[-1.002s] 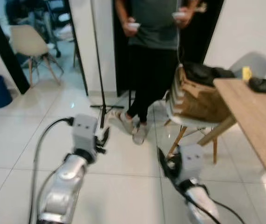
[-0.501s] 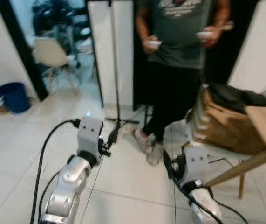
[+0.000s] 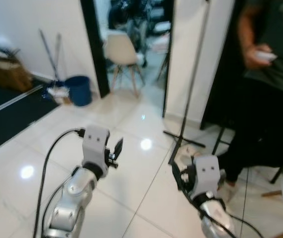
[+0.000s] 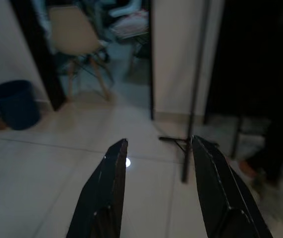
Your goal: Setting the table
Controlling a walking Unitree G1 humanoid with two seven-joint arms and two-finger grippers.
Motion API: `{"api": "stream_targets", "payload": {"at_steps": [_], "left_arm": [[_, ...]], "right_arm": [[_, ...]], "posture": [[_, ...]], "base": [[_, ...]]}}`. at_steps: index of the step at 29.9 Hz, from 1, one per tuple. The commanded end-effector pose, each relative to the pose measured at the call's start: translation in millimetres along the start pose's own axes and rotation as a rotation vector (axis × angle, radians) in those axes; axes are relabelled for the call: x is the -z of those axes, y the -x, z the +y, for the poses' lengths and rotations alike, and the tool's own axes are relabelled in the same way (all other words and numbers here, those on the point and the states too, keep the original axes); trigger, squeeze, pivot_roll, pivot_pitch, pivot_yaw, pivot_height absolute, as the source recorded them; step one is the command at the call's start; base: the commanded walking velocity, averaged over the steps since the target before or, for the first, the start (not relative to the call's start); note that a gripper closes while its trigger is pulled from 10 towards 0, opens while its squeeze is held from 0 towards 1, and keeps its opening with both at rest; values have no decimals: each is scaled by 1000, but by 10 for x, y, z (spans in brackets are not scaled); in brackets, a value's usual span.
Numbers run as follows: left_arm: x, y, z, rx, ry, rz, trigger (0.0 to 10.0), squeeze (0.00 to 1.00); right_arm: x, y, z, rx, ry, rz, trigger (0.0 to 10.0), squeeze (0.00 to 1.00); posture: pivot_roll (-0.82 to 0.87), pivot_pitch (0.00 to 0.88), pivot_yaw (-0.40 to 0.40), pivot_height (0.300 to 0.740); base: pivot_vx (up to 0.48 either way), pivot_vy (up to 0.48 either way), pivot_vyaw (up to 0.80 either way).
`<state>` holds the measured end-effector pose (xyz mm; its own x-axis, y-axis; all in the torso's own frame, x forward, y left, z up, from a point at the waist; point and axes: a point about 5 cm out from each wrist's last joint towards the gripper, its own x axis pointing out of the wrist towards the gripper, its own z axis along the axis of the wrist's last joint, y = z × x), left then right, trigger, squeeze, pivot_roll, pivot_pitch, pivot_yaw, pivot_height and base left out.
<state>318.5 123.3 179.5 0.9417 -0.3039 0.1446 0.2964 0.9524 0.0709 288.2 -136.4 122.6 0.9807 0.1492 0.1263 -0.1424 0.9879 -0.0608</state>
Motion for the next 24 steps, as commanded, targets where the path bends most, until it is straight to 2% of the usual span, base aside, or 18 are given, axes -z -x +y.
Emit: {"api": "stream_targets", "payload": {"at_steps": [1,3,12,15,24], "left_arm": [[47,34,42,-11,-8,20,10000,0],[46,34,42,-10,-9,20,10000,0],[75,44,24,2,-9,30,10000,0],[194,99,29,-15,15,76,10000,0],[291,206,27,-61,31,100,10000,0]], "right_arm": [[17,20,38,-7,-11,5,10000,0],[17,22,40,-7,-13,5,10000,0],[16,28,60,-1,-34,2,10000,0],[30,29,75,-19,-34,13,10000,0],[44,41,81,-59,-7,38,10000,0]], "posture": [[47,63,91,740],[47,64,93,740],[46,67,96,740],[63,86,63,740],[50,118,6,740]], "base": [[480,0,800],[480,0,800],[480,0,0],[480,0,0],[480,0,0]]}}
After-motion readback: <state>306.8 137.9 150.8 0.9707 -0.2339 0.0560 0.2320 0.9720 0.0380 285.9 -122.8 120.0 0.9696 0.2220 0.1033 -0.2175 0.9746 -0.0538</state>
